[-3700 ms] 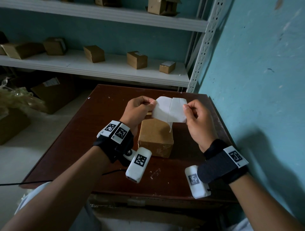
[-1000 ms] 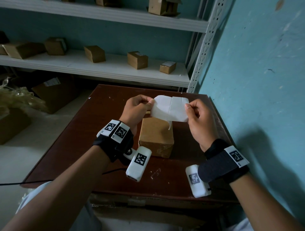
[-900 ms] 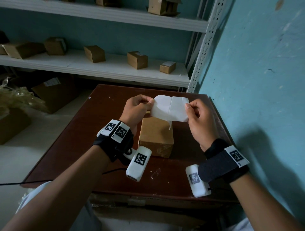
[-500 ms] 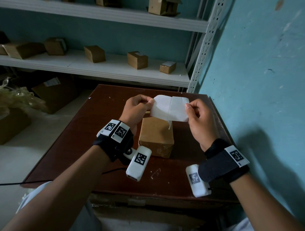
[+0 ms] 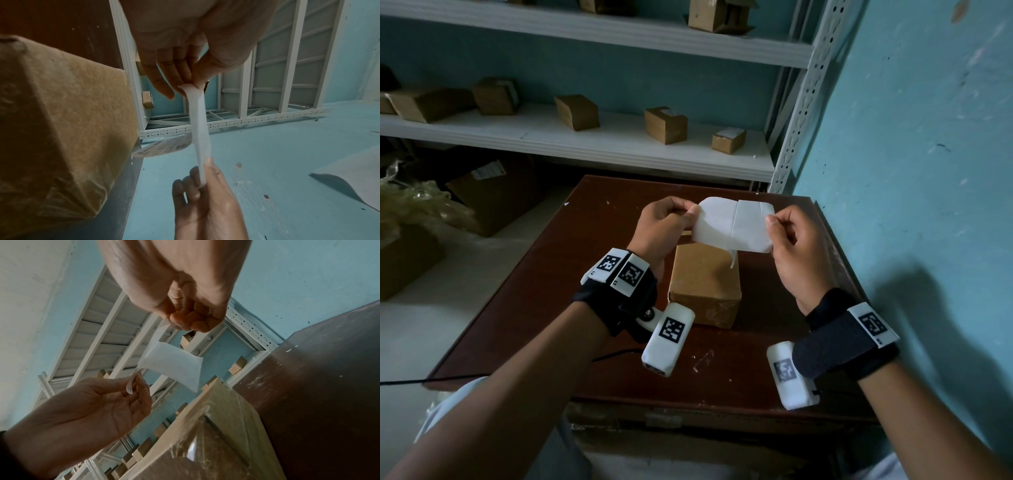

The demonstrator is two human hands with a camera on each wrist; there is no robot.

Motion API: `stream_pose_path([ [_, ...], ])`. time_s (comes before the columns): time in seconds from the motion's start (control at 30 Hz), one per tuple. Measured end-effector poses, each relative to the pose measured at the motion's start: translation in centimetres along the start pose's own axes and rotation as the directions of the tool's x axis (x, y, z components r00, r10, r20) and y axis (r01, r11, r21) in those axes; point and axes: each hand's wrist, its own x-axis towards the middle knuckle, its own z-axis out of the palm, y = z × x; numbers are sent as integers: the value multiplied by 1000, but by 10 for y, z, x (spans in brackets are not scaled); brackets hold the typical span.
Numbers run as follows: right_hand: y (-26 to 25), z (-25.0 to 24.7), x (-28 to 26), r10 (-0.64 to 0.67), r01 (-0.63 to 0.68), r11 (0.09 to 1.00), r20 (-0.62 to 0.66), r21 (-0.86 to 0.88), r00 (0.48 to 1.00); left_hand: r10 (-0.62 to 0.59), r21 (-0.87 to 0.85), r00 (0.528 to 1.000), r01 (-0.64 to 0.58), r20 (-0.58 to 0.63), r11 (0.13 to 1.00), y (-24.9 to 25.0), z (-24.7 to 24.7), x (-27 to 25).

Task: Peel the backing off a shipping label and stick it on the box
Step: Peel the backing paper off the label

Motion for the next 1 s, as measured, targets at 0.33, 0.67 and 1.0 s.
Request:
stream_pose_path([
  [0.33,-1,0,0,5,-5,1000,0,2,1000,4,0,1000,-4,0,1000,0,-1,1],
  [0.67,2,-1,1,-1,1,1000,1,9,1000,5,2,1000,-5,-4,1000,-1,-3,2],
  [1.0,3,-2,1,-5,5,1000,-4,17,1000,14,-6,1000,-14,-12,1000,-2,-4,4],
])
